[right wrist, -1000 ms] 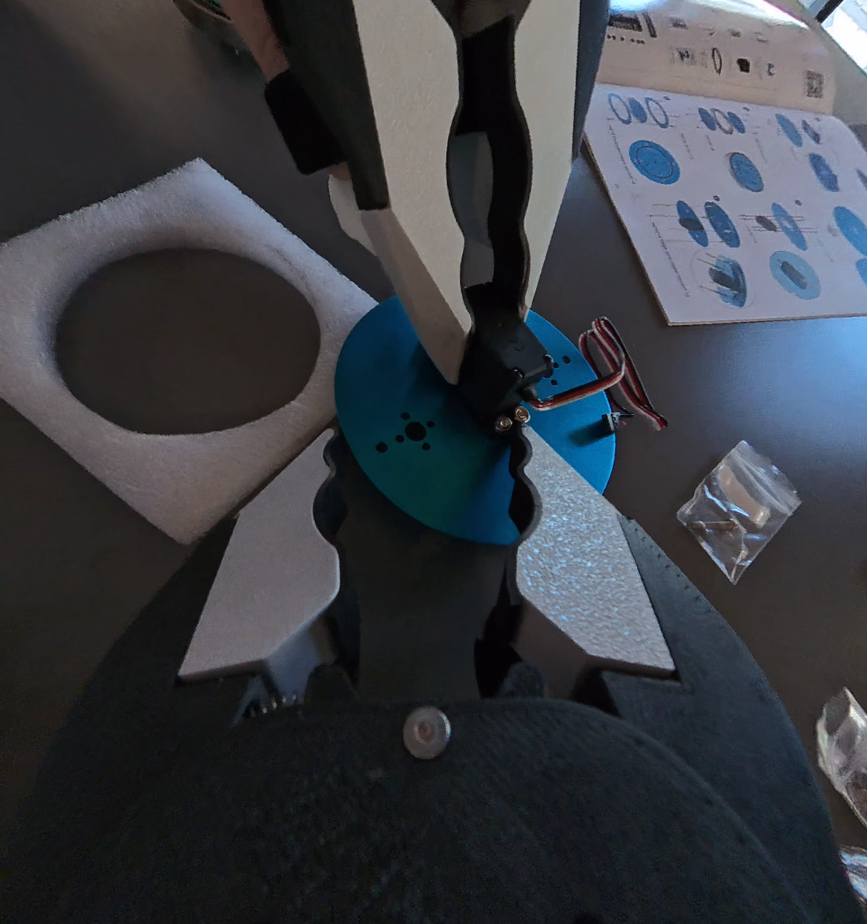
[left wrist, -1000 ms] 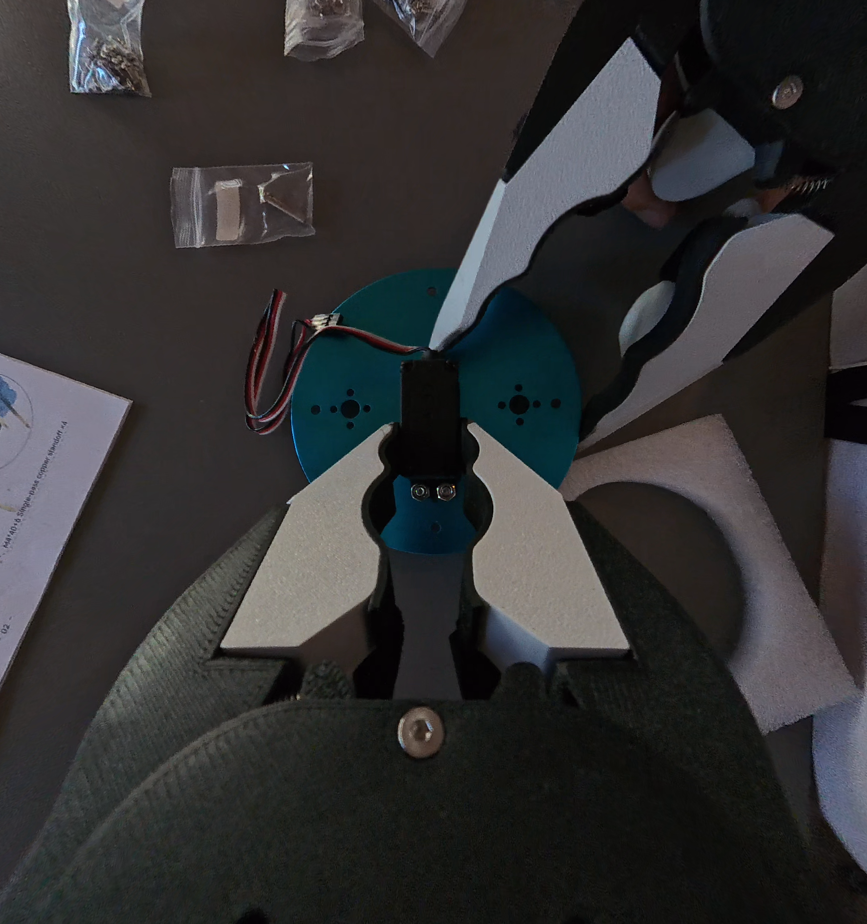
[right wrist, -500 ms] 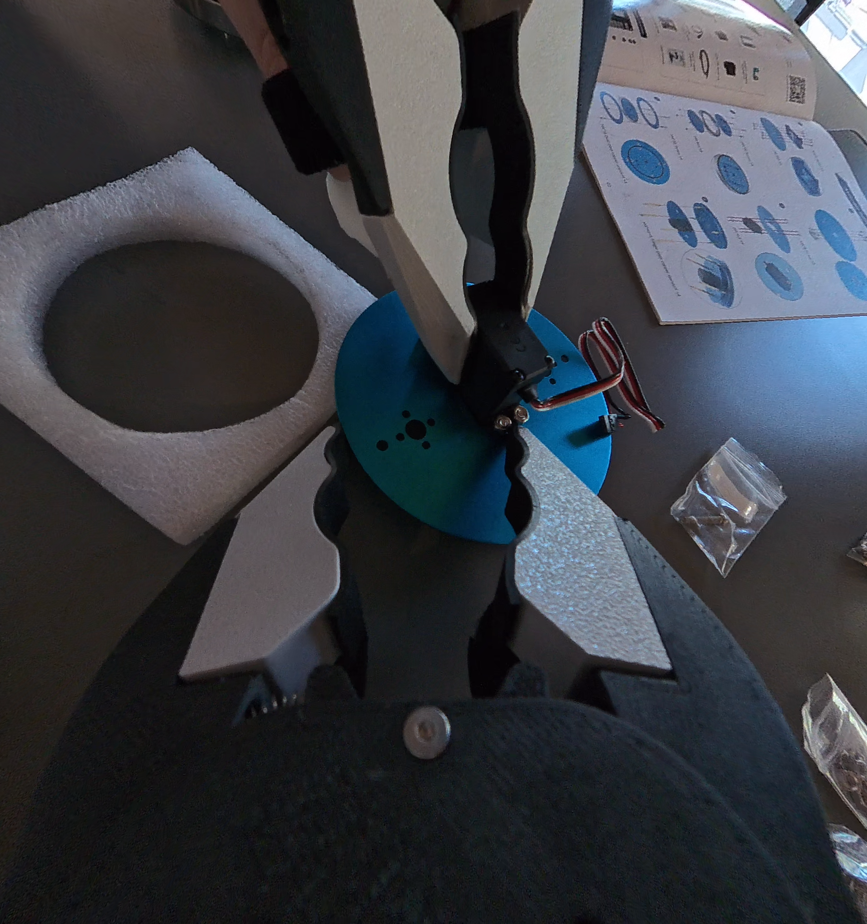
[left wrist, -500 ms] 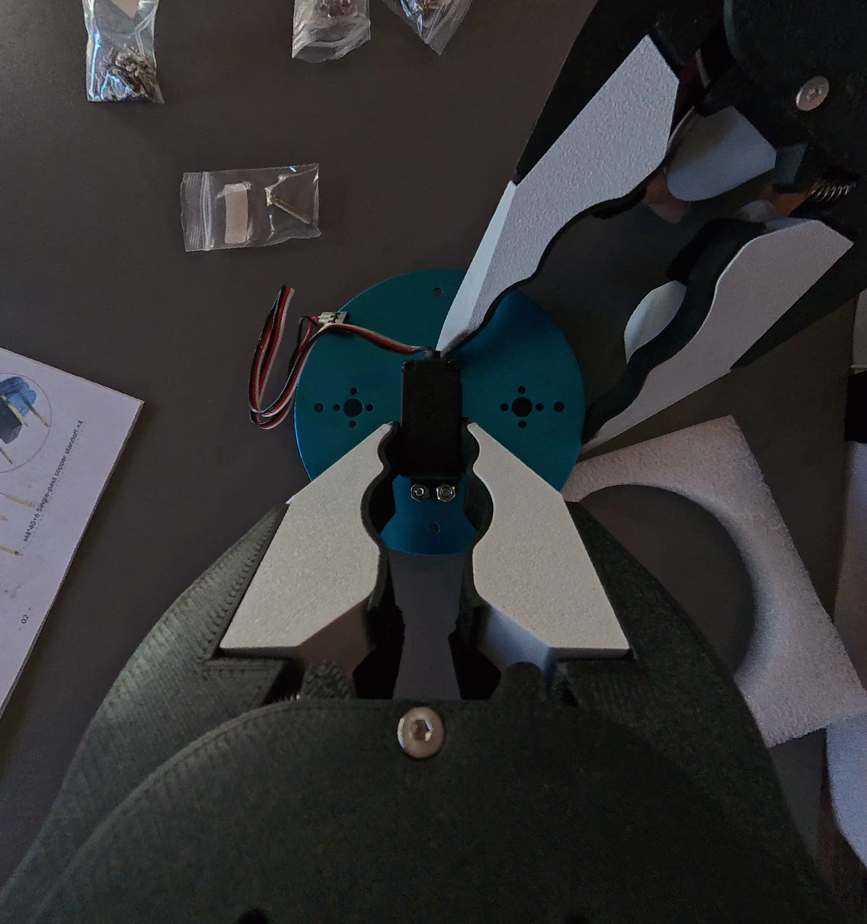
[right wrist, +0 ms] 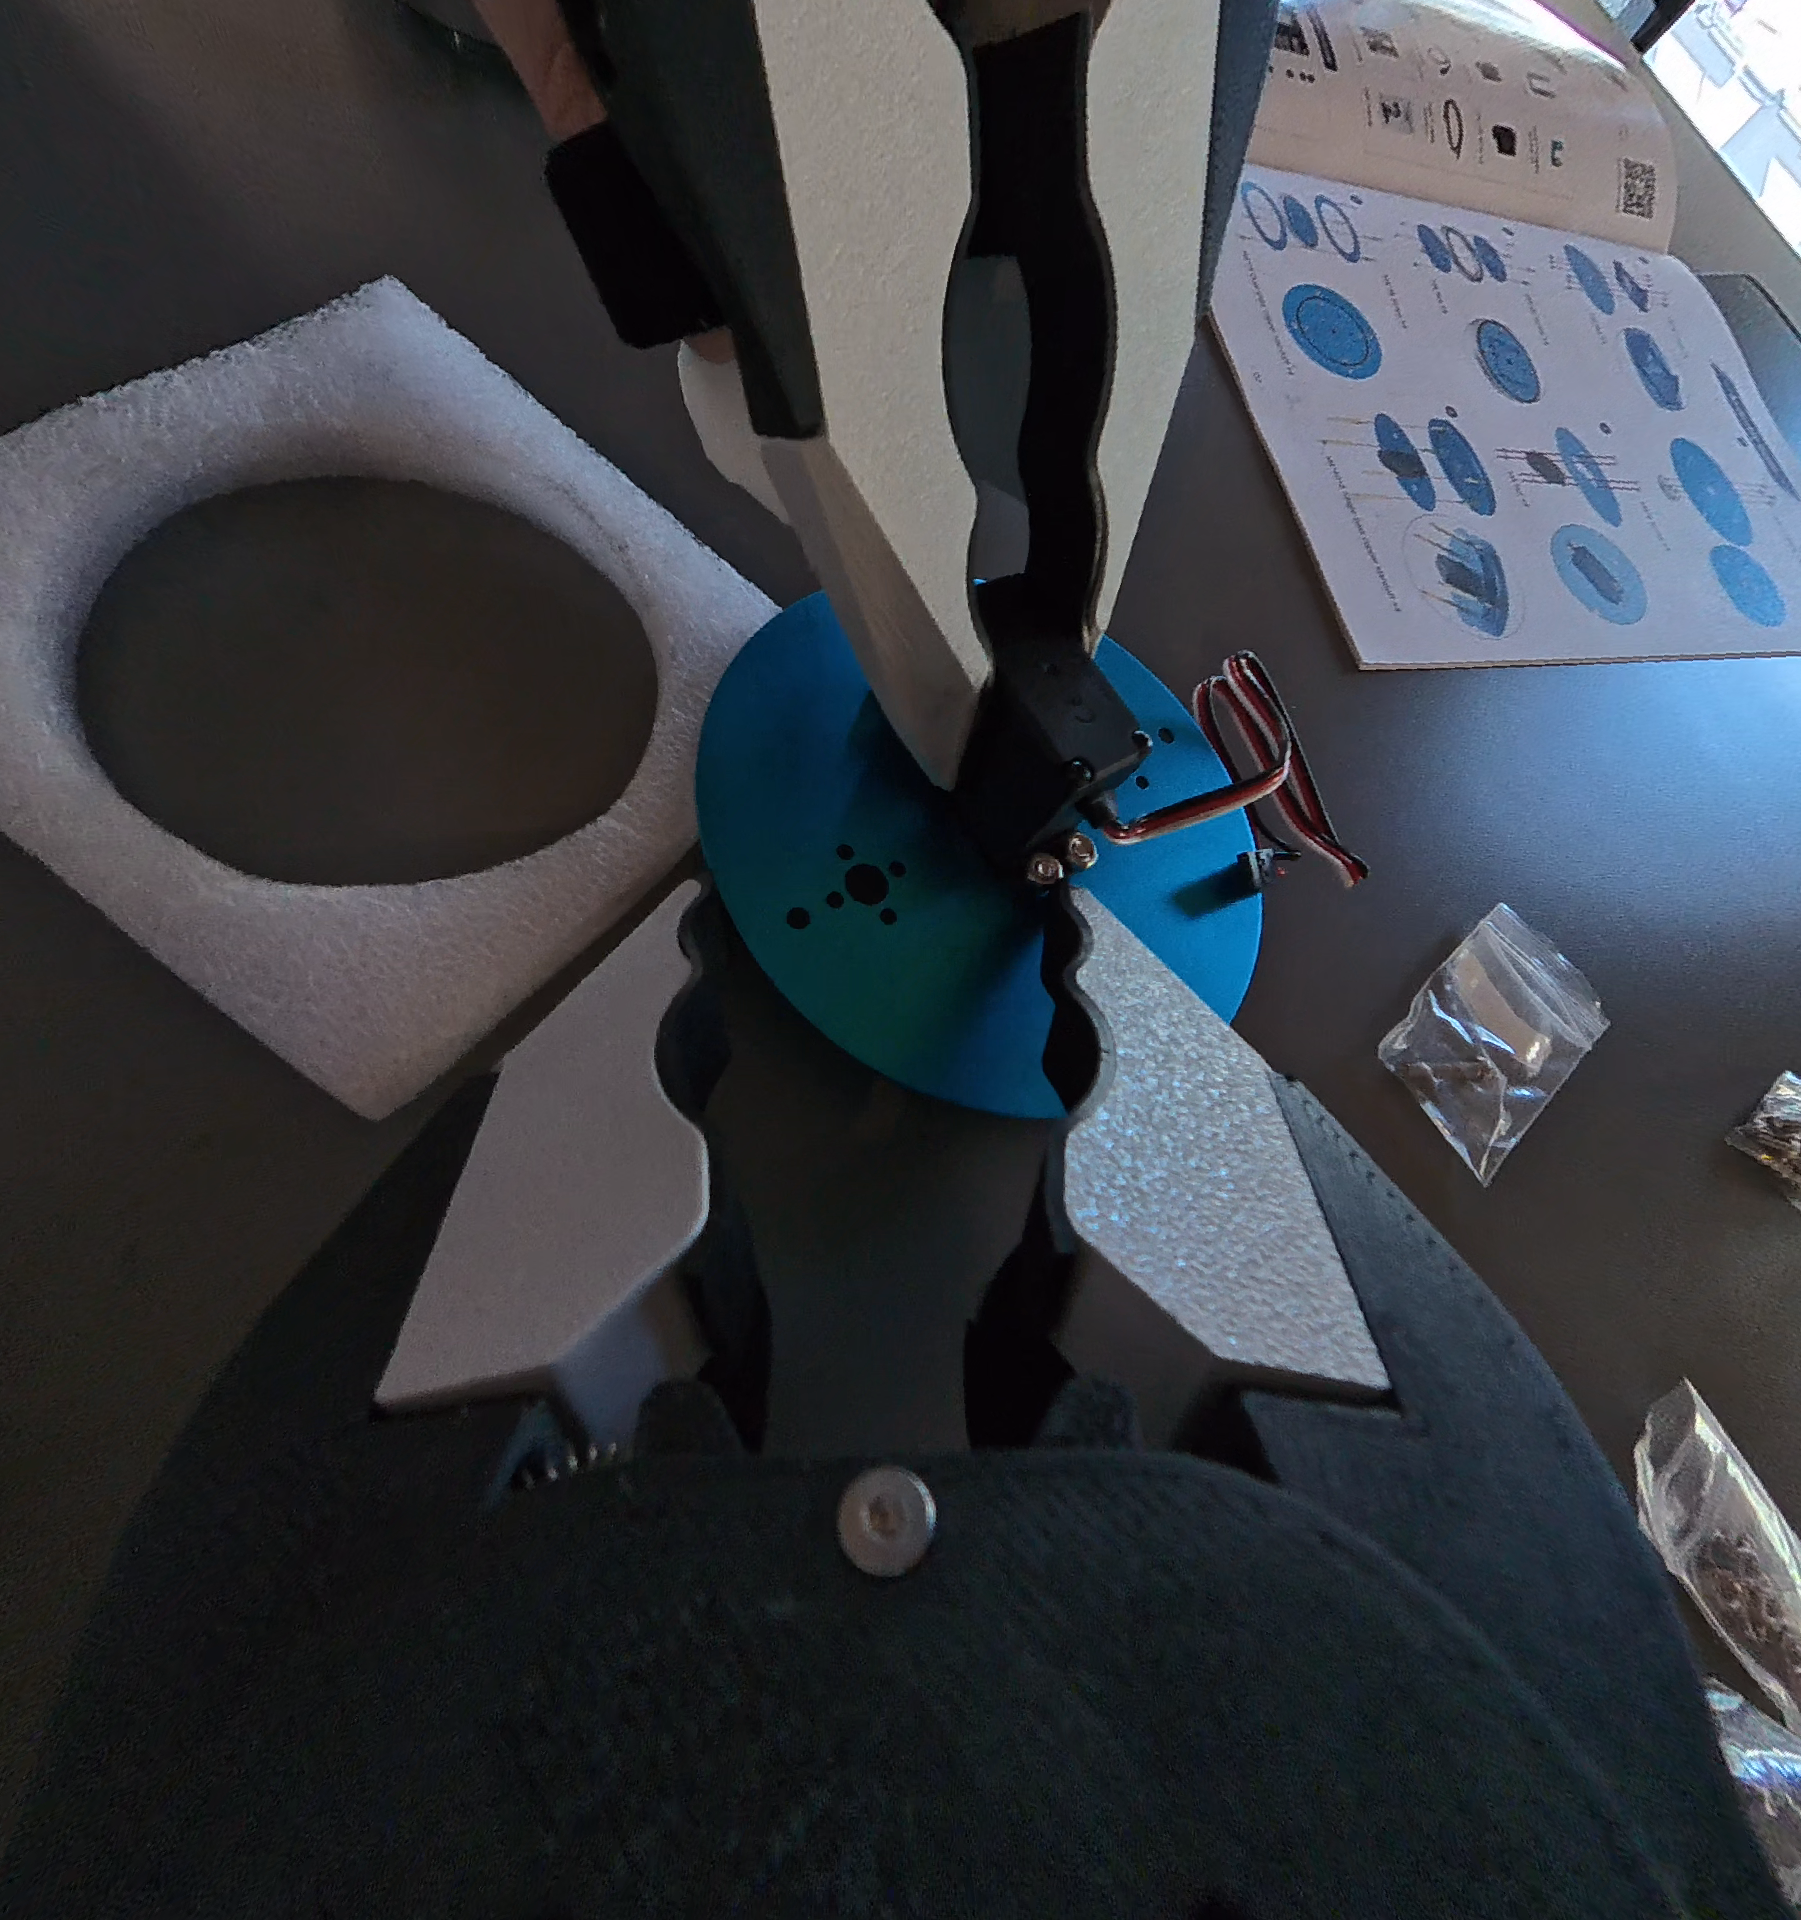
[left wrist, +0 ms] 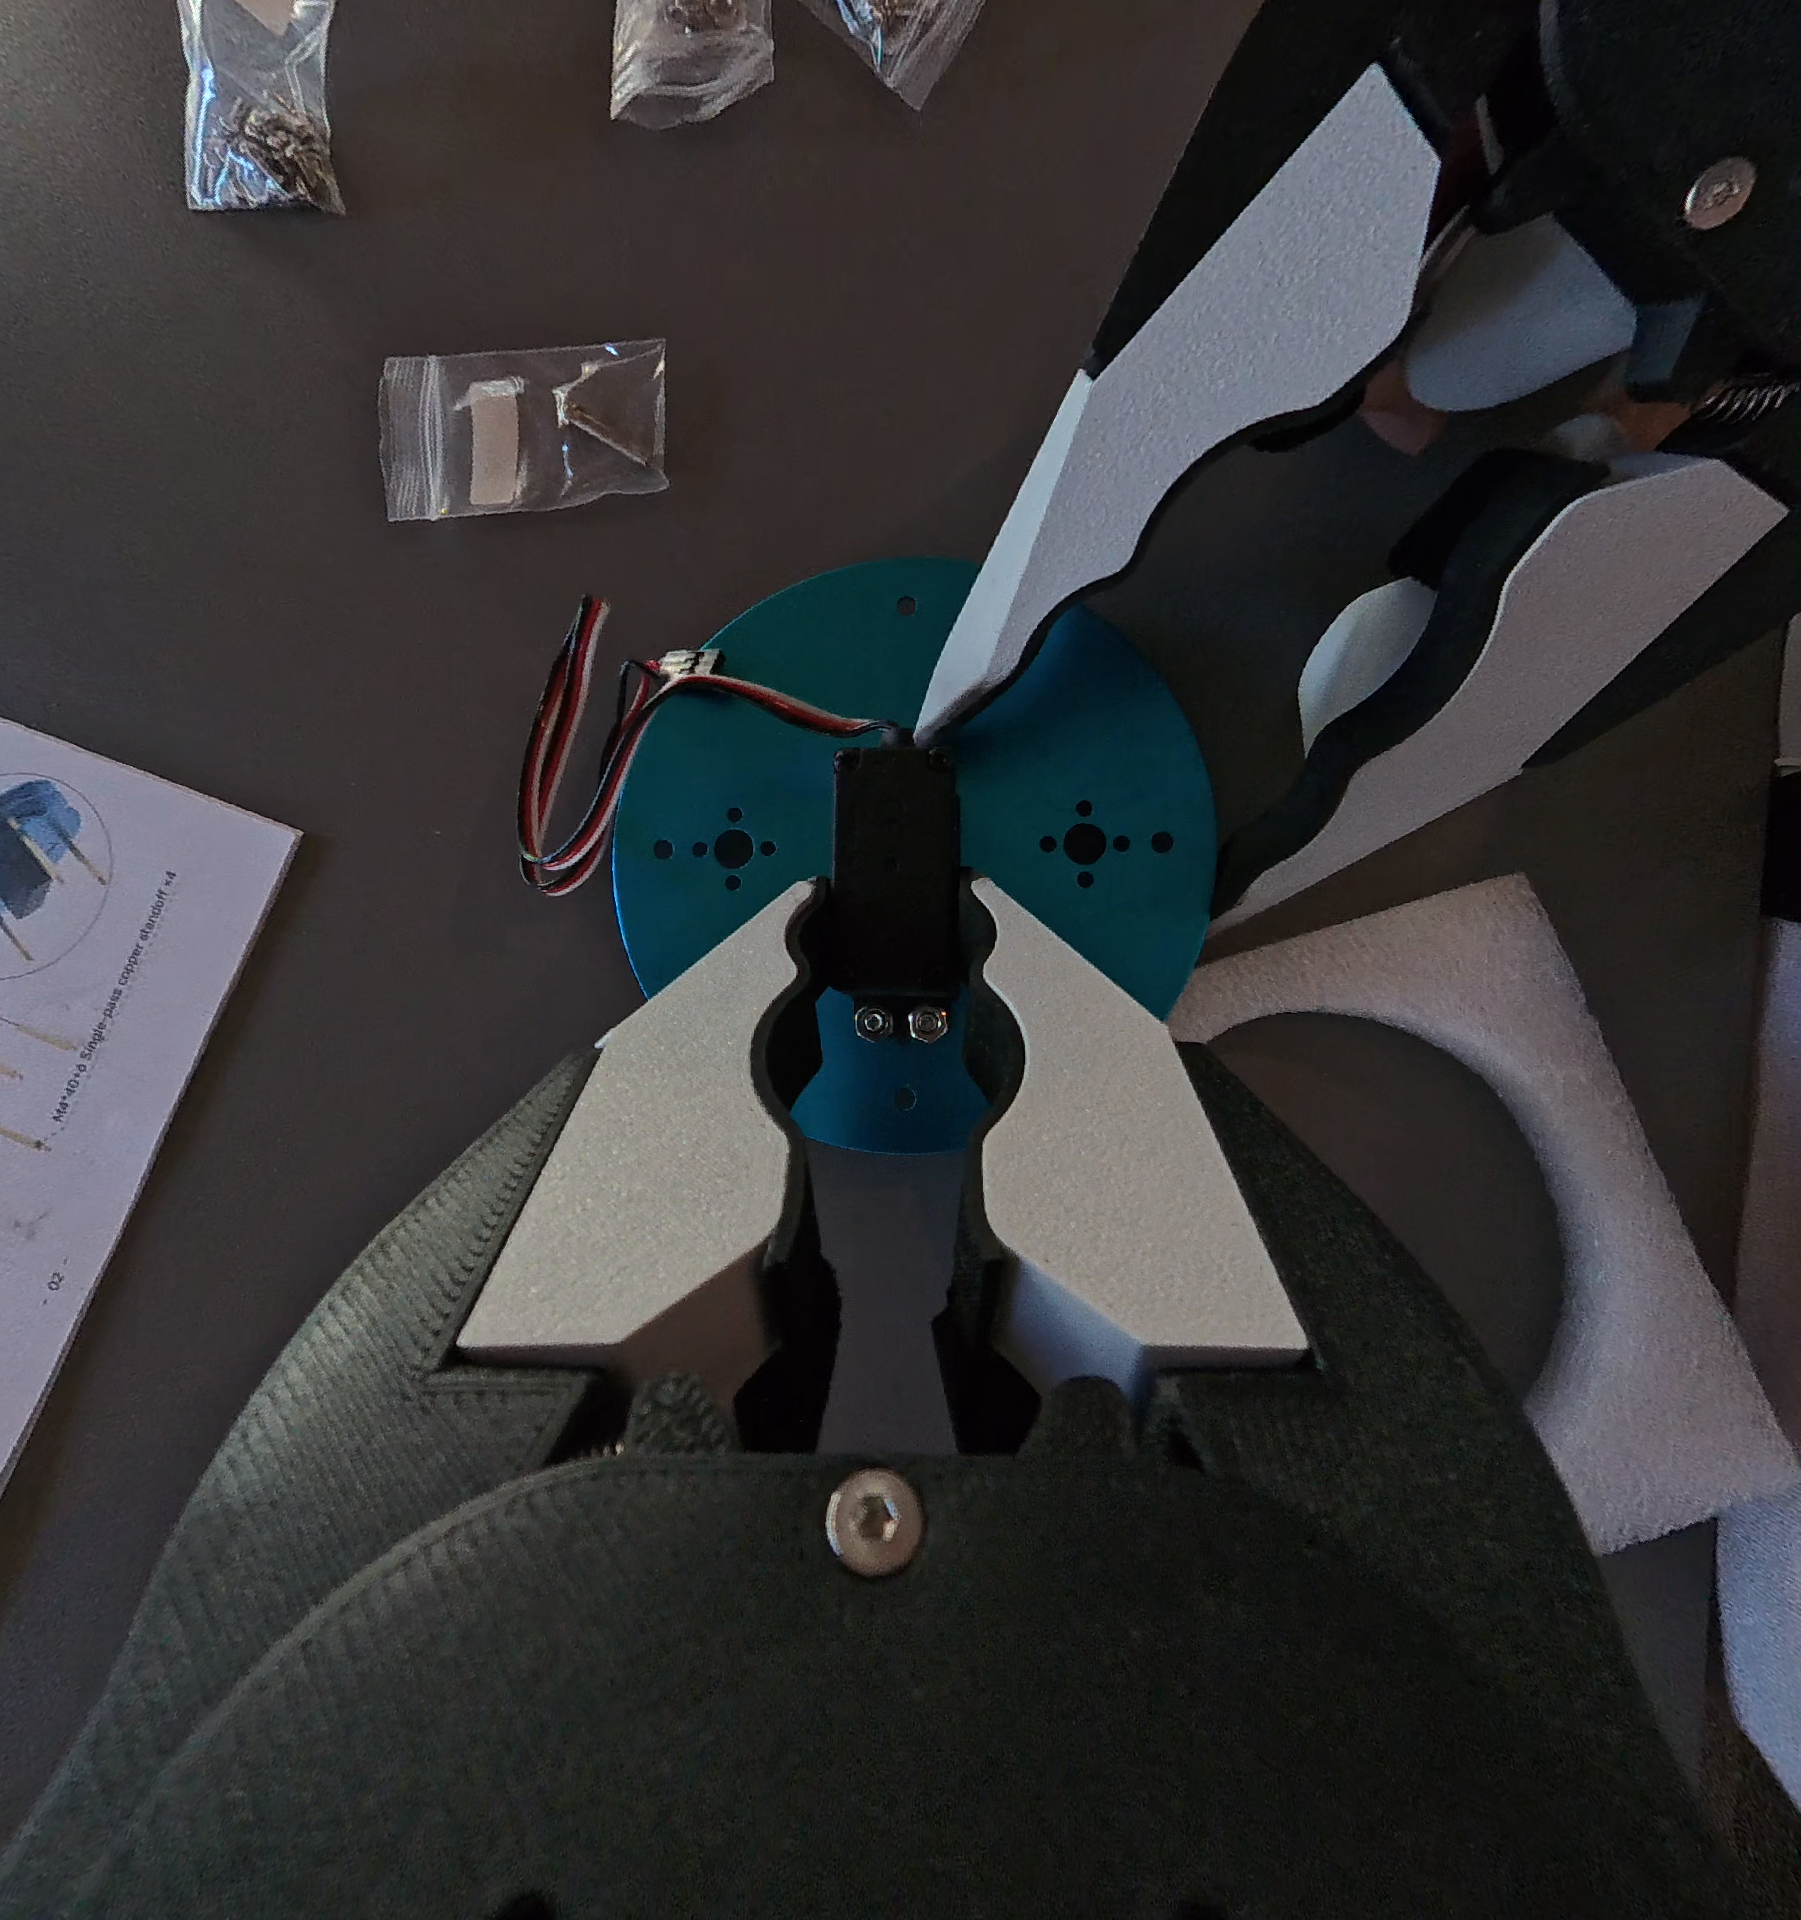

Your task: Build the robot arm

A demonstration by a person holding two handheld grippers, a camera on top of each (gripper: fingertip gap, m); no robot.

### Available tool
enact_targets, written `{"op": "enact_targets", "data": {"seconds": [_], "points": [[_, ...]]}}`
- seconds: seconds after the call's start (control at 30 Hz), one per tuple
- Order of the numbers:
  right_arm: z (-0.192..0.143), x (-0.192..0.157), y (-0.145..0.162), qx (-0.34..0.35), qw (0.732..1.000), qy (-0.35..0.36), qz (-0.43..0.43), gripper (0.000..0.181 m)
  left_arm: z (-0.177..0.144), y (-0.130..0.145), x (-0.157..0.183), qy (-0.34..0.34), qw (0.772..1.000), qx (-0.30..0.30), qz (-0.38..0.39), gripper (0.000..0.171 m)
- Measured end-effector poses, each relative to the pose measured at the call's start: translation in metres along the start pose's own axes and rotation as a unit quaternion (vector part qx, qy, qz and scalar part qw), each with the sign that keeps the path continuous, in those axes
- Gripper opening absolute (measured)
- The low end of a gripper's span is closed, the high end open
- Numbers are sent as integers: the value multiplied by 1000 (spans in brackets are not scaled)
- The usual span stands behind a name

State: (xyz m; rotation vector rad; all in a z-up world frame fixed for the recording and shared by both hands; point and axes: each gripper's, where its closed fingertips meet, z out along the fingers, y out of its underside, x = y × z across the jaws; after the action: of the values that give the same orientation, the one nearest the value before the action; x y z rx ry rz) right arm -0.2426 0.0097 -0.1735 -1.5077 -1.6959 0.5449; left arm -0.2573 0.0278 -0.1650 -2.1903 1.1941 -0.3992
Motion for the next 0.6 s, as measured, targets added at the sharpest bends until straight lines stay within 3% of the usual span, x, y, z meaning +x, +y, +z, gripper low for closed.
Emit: {"op": "enact_targets", "data": {"seconds": [0.27, 0.37, 0.5, 0.6], "points": [[-5, 2, 2, 23, 998, -52, 13, 69, 2, -2, 0, -6, 1000, 9, 26, 23], [-19, 14, -1, 46, 995, -68, 48, 79, -4, -8, 0, -9, 999, 21, 41, 45], [-55, 47, -32, 163, 980, -30, 111, 75, -52, -39, -8, -10, 993, 114, 32, 40], [-78, 63, -46, 223, 968, 18, 113, 70, -98, -49, -28, -74, 984, 164, 3, 35]]}}
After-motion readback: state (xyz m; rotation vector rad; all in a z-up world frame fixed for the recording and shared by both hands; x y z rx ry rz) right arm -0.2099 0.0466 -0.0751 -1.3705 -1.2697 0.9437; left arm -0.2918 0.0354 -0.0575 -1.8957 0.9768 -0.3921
